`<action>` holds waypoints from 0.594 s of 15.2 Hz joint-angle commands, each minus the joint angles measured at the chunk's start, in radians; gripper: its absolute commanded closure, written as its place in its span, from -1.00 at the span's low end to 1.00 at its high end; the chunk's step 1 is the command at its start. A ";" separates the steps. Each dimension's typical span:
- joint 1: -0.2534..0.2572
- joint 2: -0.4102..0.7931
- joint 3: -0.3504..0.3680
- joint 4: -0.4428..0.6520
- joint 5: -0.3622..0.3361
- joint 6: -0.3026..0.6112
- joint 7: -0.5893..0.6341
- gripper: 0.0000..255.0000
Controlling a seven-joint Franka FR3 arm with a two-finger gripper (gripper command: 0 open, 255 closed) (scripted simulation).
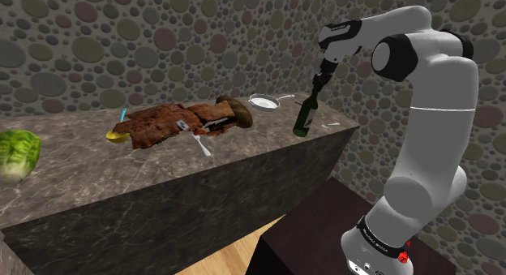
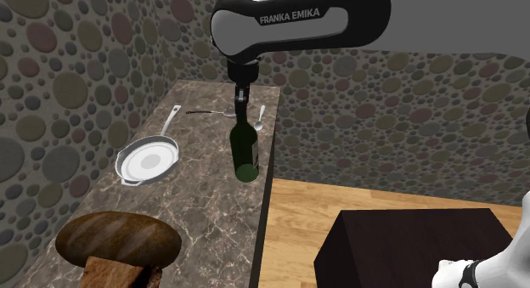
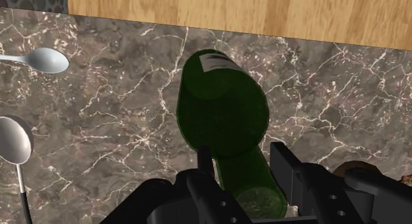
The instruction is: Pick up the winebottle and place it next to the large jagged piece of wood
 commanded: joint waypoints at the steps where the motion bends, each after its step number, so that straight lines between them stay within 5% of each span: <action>1: 0.000 0.000 0.000 0.000 0.000 0.000 0.000 1.00; 9: -0.002 -0.003 -0.002 0.022 -0.003 -0.025 0.004 1.00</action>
